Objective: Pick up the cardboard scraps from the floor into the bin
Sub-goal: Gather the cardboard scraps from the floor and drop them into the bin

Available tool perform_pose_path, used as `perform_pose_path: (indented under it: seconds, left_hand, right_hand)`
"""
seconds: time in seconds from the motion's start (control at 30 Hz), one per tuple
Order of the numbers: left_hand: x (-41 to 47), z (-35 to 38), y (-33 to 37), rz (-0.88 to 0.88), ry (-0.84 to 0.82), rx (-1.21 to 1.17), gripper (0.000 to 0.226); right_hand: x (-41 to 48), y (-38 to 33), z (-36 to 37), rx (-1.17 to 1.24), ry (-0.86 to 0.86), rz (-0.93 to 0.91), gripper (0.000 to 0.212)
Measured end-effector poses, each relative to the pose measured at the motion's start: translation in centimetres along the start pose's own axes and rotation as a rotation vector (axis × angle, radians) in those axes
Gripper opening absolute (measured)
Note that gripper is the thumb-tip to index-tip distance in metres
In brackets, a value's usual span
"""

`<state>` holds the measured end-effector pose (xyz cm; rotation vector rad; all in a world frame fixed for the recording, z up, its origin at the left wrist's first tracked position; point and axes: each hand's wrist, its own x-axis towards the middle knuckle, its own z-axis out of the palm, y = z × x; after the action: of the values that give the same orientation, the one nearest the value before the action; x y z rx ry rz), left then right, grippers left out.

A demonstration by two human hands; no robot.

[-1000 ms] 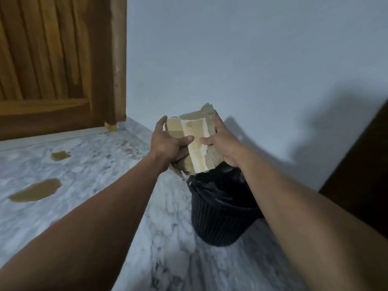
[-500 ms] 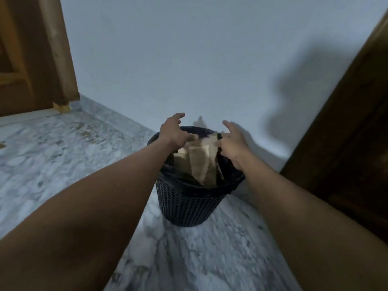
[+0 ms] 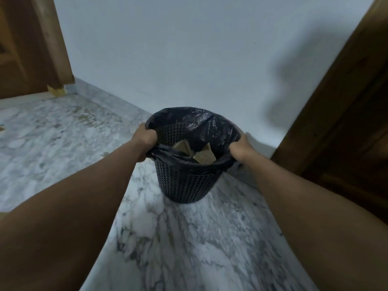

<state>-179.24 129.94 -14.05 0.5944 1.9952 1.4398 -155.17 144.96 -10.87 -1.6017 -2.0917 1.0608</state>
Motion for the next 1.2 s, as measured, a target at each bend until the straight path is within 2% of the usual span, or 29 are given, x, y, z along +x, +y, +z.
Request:
perform_pose_path:
  seconds: [0.1,0.2,0.4,0.57,0.63,0.8,0.87,1.0,1.1,1.2]
  left_hand:
    - [-0.5,-0.9,0.1,0.013,-0.003,-0.118,0.056]
    - [-0.8,-3.4,0.1,0.036,0.007,-0.163,0.063]
    - [-0.3,-12.7,0.4,0.054,0.133,-0.167,0.059]
    - [0.5,-21.0,-0.1,0.034,0.268,-0.169,0.047]
    - [0.7,-24.3,-0.6,0.028,0.334,-0.165,0.048]
    - [2.1,-32.3,-3.5,-0.023,0.501,-0.199,0.053]
    - [2.6,-34.9,-4.9,-0.054,0.538,-0.198,0.067]
    - [2.7,-37.7,-7.2,-0.074,0.553,-0.231,0.071]
    - [2.8,-38.3,-7.9,-0.099,0.554,-0.272,0.076]
    - [3.2,-38.6,-7.9,-0.121,0.545,-0.255,0.069]
  right_hand:
    - [0.3,-0.9,0.4,0.092,0.018,-0.030,0.067]
    - [0.5,-3.3,2.1,0.225,-0.011,-0.022,0.064]
    - [1.1,-11.5,7.8,0.274,-0.119,-0.104,0.052]
    - [2.2,-18.8,15.2,0.413,-0.254,-0.165,0.058]
    - [2.4,-21.4,18.7,0.447,-0.308,-0.182,0.054]
    - [2.0,-26.3,27.2,0.404,-0.407,-0.186,0.044]
    - [2.3,-27.6,30.2,0.384,-0.428,-0.213,0.042]
    - [4.0,-28.9,35.3,0.331,-0.474,-0.255,0.050]
    - [2.4,-30.1,35.8,0.287,-0.448,-0.293,0.052]
    - [1.8,-30.8,35.5,0.142,-0.376,-0.363,0.054]
